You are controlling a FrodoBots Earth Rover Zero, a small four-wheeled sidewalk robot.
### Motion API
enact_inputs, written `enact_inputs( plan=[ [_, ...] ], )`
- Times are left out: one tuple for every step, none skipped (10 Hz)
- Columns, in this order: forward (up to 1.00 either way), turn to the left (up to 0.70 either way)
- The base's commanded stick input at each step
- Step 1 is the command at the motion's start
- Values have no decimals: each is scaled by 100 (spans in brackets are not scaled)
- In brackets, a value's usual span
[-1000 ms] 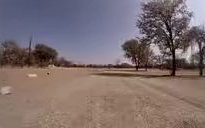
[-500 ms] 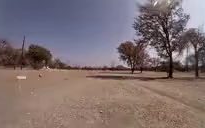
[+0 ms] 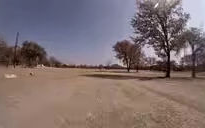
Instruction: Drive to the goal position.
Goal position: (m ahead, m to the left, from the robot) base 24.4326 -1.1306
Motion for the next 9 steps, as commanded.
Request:
enact_inputs(
  plan=[
    [100,0],
    [100,0],
    [100,0],
    [100,0],
    [100,0],
    [100,0],
    [100,0],
    [100,0],
    [100,0]
  ],
)
